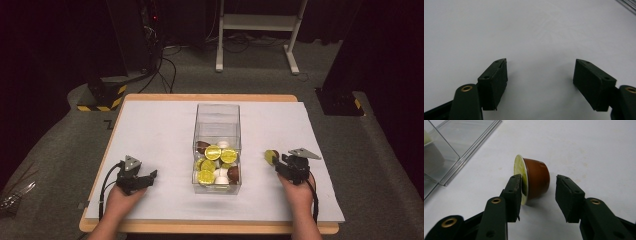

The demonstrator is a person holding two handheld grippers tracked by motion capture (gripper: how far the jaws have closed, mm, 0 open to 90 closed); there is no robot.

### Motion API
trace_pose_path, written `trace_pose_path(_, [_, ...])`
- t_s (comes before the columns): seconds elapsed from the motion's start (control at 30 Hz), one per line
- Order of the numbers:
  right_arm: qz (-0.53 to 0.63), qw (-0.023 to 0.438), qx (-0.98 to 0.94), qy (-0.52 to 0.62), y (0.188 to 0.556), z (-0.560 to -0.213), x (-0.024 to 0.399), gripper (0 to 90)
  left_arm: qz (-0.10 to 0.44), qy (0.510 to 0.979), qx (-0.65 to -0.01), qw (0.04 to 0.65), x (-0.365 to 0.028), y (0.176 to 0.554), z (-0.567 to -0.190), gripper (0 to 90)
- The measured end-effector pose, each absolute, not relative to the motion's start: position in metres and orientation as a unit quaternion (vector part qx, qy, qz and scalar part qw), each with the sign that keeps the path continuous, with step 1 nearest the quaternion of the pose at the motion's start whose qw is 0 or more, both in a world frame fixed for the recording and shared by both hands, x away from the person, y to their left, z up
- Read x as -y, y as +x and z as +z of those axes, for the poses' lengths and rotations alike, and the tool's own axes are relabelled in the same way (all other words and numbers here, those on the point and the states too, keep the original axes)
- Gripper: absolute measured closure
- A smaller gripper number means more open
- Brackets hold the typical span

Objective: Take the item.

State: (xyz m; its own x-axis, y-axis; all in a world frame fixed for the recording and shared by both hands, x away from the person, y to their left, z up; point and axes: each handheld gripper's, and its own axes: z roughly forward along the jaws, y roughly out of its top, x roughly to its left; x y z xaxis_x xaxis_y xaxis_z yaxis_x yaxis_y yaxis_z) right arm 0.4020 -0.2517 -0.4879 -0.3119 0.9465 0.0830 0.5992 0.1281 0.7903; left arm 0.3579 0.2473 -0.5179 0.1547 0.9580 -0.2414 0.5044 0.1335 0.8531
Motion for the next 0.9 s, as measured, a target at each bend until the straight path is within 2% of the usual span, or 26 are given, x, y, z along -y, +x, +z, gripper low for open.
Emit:
trace_pose_path(0.67, [0.407,0.258,-0.716,0.505,0.385,-0.469,0.243,46.9,0.250,0.605,-0.602,0.457,-0.247,0.358,-0.518,27.7])
trace_pose_path(0.9, [0.422,0.250,-0.730,0.477,0.377,-0.463,0.230,44.6,0.249,0.608,-0.601,0.455,-0.246,0.358,-0.518,27.9])
